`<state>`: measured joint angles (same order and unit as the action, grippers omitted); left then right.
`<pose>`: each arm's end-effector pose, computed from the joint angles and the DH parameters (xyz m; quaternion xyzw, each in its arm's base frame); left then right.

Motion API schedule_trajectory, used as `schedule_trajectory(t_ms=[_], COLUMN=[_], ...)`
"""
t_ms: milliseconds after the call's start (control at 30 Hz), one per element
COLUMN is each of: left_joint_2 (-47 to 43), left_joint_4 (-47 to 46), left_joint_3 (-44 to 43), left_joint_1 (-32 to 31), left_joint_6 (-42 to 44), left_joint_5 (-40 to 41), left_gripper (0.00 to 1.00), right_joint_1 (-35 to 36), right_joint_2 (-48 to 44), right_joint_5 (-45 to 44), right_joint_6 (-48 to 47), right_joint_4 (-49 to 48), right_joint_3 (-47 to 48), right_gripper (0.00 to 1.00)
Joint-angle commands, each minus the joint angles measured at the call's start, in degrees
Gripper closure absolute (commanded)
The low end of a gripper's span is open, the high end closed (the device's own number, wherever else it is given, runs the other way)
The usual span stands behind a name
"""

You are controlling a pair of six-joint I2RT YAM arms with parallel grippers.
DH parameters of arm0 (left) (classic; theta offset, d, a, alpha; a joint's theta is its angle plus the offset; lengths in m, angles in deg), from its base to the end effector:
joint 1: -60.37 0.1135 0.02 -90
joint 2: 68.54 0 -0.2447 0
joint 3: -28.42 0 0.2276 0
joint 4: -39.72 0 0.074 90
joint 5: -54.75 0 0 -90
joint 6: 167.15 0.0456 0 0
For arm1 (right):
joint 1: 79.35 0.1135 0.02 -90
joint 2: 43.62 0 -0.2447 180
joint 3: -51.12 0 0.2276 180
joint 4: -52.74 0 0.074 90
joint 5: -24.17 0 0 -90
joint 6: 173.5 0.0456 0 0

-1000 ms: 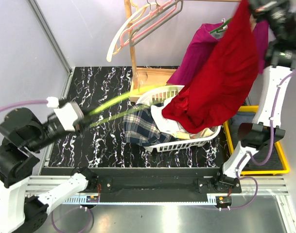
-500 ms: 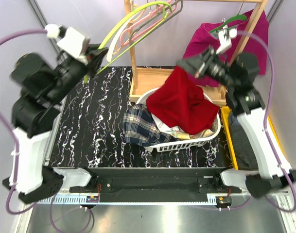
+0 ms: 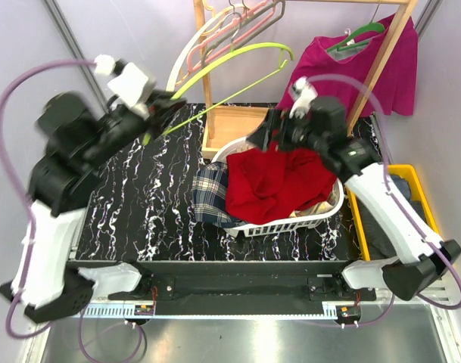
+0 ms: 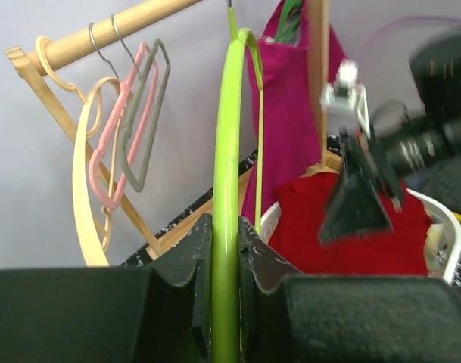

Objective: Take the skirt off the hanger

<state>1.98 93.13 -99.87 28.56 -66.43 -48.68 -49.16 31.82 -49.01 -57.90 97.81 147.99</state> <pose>0.1455 -0.1027 0.5457 0.3248 0.5980 -0.2114 0.7016 0.2338 0.1513 0.3863 -0.1131 0.8241 0.3615 0.4212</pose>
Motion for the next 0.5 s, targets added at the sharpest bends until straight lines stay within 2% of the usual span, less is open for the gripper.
schedule_trajectory(t_ms=[0, 133, 200, 300, 367, 467], left_joint_2=[-11.3, -15.0, -16.0, -16.8, -16.8, -16.5], left_joint_4=[-4.3, -1.3, 1.3, 5.3, 7.1, 10.8], left_joint_3=[3.8, 5.8, 5.8, 6.0, 5.9, 5.1], left_joint_1=[-0.2, -0.2, -0.2, -0.2, -0.2, -0.2], left_joint_6=[3.5, 4.6, 5.4, 6.7, 6.9, 7.3], left_joint_5=[-6.6, -10.1, -11.8, -15.8, -18.0, -18.6], left_gripper=[1.00, 1.00, 1.00, 1.00, 1.00, 1.00], right_joint_1=[0.0, 0.0, 0.0, 0.0, 0.0, 0.0], right_joint_2=[-3.5, -4.6, -7.9, -14.5, -17.8, -20.9], right_joint_5=[-7.0, 2.9, 7.1, 8.8, 10.3, 12.2], right_joint_6=[-7.1, -10.8, -17.3, -27.5, -30.9, -31.0], right_joint_4=[-1.7, -2.8, -3.2, -5.0, -4.8, -4.6], right_joint_3=[18.7, 26.3, 27.1, 24.8, 24.9, 24.9], right_gripper=[0.00, 0.00, 0.00, 0.00, 0.00, 0.00])
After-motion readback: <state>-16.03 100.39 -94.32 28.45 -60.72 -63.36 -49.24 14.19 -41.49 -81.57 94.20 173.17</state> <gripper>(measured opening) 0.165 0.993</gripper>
